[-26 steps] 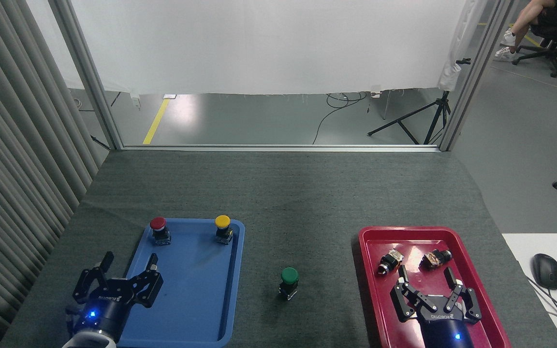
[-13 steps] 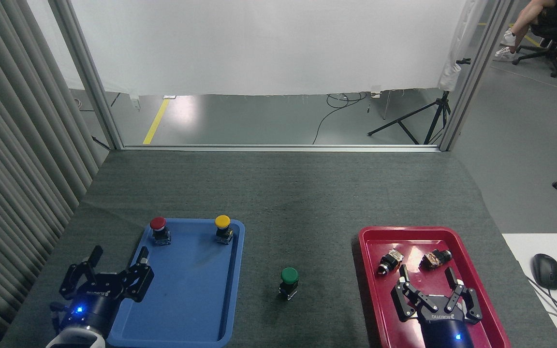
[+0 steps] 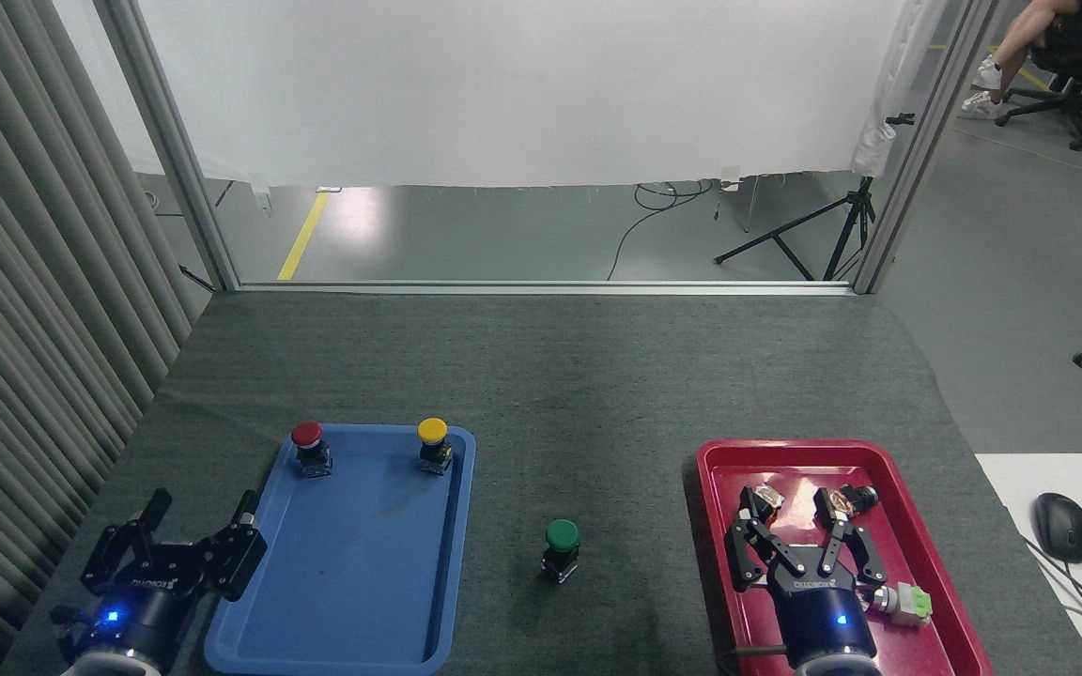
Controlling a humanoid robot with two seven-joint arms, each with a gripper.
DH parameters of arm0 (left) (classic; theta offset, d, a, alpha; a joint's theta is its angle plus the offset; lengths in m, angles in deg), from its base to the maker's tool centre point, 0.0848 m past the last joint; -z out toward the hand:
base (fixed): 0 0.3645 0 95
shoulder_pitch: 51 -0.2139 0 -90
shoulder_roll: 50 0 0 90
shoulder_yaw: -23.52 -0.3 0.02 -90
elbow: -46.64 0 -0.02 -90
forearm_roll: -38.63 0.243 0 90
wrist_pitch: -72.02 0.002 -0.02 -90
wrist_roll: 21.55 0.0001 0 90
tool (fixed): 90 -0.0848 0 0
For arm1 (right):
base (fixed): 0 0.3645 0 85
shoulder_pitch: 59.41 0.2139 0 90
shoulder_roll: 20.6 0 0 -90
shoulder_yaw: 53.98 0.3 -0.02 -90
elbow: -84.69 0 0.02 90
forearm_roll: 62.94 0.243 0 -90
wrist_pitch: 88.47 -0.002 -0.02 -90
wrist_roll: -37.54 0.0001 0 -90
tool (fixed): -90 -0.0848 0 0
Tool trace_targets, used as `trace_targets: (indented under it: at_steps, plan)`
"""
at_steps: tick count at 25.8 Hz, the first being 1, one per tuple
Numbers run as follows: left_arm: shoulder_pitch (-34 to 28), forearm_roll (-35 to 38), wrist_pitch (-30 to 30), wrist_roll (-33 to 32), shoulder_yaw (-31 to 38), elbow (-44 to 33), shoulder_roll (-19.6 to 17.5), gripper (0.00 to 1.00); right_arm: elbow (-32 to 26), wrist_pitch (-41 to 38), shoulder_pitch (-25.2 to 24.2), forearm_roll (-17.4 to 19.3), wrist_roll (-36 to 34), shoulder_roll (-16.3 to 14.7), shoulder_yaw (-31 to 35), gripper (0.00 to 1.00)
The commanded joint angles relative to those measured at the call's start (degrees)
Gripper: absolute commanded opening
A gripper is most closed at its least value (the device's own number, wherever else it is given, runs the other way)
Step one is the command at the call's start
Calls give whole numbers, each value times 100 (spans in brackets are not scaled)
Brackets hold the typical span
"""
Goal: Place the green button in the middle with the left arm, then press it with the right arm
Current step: 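Move the right gripper from the red tray to the green button, then press down on the green button with the right gripper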
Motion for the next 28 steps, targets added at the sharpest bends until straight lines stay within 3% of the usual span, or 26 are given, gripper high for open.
trace_targets:
  at_steps: [1,6,10,19,24,28]
  plan:
    - [2,0,-65,77,8,95,-1,100,299,26,244,-36,3,6,-495,51]
    - [11,-18,-65,77,-1,262,8,100,818,26,569,-247,3,208,-1234,19]
    - [11,-18,-57,60,-1,271,8,100,1151,35,789,-484,3,507,-1559,7]
    - [-25,-35,-4,60,-1,306,52,100,1846,132,1079,-809,12,991,-1858,6]
    - [-7,-70,31,33,8,333,69,100,2417,343,1193,-836,3,1078,-2042,7]
    - [37,-97,40,33,-1,359,78,100,2505,378,1184,-844,-6,1070,-2060,7]
